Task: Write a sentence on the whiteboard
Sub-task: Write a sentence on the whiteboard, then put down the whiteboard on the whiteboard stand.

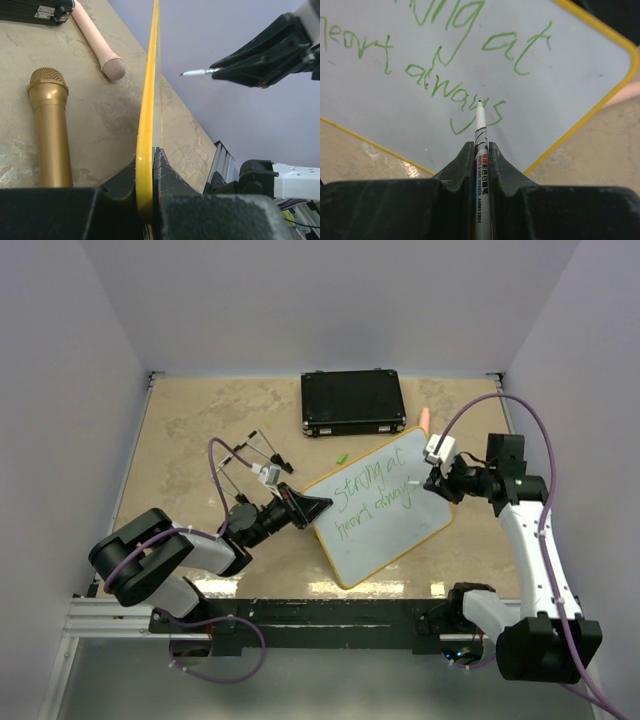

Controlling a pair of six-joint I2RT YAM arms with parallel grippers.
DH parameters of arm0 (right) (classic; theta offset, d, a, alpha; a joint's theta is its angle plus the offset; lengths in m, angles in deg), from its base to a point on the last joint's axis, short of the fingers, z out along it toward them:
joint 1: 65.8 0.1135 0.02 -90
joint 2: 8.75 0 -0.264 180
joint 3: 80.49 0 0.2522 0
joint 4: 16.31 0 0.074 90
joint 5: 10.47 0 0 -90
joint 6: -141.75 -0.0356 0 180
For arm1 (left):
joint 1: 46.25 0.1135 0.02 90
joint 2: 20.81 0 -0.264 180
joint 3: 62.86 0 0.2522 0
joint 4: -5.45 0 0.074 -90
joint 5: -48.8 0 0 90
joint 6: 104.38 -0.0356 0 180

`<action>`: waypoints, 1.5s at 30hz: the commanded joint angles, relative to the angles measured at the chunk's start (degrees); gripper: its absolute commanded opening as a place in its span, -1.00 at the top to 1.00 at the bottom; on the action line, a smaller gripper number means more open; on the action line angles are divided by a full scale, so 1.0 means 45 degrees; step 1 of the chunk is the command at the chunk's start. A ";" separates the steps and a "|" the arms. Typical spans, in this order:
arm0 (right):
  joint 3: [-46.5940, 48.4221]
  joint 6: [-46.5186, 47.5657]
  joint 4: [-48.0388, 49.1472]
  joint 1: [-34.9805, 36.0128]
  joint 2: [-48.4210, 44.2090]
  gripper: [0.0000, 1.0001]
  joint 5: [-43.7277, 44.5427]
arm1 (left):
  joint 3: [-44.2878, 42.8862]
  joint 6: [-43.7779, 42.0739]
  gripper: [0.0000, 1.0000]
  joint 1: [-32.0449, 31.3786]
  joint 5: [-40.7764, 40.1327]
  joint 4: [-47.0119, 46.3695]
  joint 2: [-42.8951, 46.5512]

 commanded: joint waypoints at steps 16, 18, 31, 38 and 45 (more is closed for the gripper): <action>0.2788 -0.0631 -0.1587 -0.0100 -0.1535 1.00 -0.4101 | -0.0478 -0.3735 1.00 -0.0109 0.0399 0.3500 0.1311; 0.3842 -0.0026 -0.2392 -0.0080 -0.1224 1.00 -0.4552 | -0.0771 -0.4106 1.00 -0.0051 0.0554 0.4067 0.1585; 0.5077 0.1324 -0.4623 -0.0100 -0.1690 1.00 -0.5042 | -0.1689 -0.4361 1.00 0.0770 0.2039 0.4946 0.2855; 0.5192 0.1363 -0.4896 -0.0100 -0.1905 1.00 -0.5158 | -0.1885 -0.3835 1.00 0.0789 0.2020 0.5318 0.3791; 0.5623 0.1617 -0.5520 -0.0080 -0.1652 1.00 -0.5413 | -0.2100 -0.3541 1.00 0.0789 0.2098 0.5532 0.4456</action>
